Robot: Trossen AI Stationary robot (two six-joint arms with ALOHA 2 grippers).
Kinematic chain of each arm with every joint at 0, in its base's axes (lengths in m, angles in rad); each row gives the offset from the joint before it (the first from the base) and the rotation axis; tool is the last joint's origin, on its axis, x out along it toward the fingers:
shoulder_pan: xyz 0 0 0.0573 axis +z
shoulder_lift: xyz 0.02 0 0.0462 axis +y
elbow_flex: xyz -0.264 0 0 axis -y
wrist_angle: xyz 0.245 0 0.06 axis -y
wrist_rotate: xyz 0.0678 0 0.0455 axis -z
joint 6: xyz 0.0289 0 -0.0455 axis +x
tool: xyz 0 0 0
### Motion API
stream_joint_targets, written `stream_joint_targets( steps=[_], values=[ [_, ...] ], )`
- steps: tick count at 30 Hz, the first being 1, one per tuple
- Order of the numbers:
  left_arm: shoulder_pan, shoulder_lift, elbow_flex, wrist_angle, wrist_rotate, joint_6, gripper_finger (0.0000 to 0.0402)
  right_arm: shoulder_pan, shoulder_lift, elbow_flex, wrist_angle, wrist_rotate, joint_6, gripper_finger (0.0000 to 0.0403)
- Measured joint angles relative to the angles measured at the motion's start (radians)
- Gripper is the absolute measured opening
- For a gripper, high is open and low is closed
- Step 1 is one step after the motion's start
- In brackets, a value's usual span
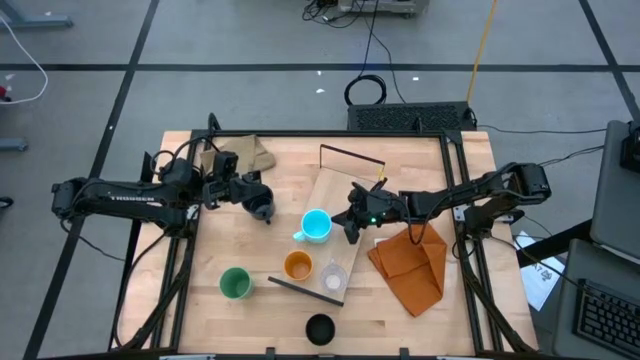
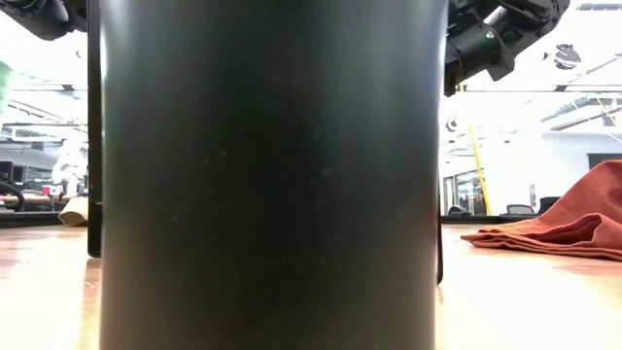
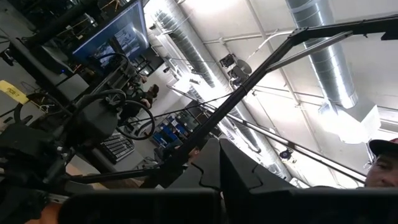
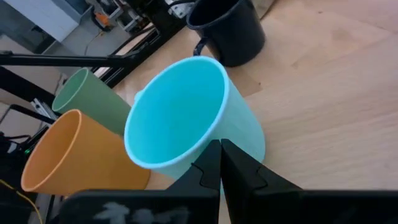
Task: Stack small to large cups/mugs on shelf
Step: Put the light blue mug on the shelf, then put the dark blue mug on the shelf
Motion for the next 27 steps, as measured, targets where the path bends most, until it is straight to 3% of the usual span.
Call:
stream_joint_targets(
  steps=[27],
  values=[
    [0.000, 0.000, 0.000, -0.002, 0.005, -0.008, 0.0000, -0.009, 0.000, 0.000, -0.047, -0.132, -0.046, 0.0000]
  ],
)
